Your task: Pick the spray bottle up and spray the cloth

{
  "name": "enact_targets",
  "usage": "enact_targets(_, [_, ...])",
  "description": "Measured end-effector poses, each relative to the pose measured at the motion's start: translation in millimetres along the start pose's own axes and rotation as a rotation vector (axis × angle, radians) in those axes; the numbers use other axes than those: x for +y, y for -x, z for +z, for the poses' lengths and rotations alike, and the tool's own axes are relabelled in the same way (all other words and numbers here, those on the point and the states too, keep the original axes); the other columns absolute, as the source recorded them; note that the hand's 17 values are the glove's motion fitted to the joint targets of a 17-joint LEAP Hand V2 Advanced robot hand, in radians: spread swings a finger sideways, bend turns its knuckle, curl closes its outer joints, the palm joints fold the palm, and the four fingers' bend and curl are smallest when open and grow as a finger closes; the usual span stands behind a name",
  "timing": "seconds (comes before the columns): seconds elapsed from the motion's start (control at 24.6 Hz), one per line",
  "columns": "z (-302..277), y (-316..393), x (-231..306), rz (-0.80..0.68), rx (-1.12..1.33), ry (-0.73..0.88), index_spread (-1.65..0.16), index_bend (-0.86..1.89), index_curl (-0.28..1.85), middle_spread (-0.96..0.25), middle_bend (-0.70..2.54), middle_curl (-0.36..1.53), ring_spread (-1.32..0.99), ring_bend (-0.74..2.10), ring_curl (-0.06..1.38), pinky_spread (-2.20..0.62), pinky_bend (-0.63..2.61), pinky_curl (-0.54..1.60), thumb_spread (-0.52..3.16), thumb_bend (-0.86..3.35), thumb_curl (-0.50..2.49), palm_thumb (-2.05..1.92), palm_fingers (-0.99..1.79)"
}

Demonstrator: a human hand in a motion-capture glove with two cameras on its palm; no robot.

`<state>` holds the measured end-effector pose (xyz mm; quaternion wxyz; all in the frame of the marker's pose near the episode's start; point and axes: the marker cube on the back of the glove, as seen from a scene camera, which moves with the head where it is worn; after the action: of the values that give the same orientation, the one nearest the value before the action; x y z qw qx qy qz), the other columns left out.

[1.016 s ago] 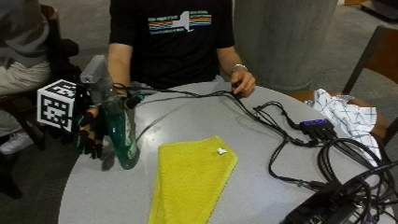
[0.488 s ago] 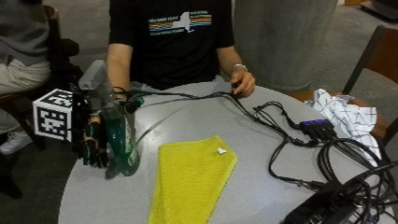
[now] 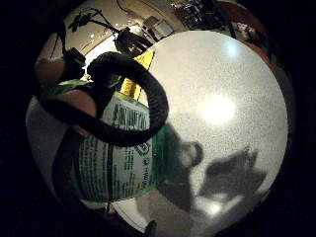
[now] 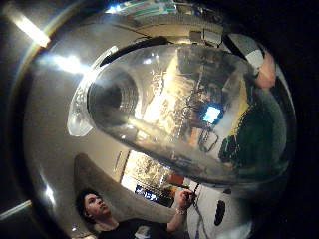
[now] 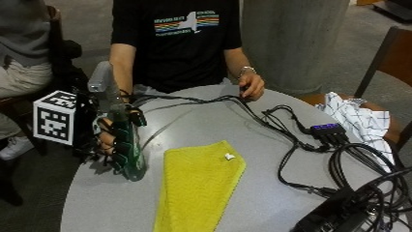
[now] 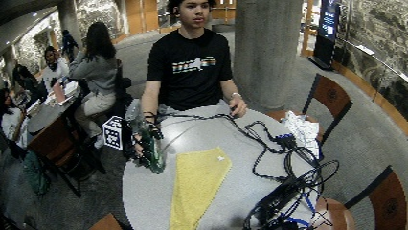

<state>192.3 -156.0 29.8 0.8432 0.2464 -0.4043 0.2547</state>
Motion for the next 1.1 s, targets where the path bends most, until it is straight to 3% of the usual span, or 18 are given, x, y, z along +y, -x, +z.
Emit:
enact_targets(0.2, [3.8,14.2,10.1,0.001,0.023,0.110,-0.24,0.26,0.40,-0.04,0.33,0.41,-0.03,0.37,0.35,0.22,0.49,0.24,0.70,0.02,0.50,1.01,1.03])
enact_targets(0.53, [13.5,38.7,25.4,0.123,0.103,0.379,-0.21,0.20,0.43,-0.04,0.32,0.43,-0.02,0.37,0.37,0.18,0.45,0.26,0.63,-0.03,0.54,1.00,1.13])
enact_targets(1.1, [25.0,50.5,36.7,0.431,0.173,0.578,-0.19,0.17,0.46,-0.03,0.32,0.45,-0.01,0.35,0.38,0.16,0.43,0.28,0.62,-0.03,0.58,0.96,1.16])
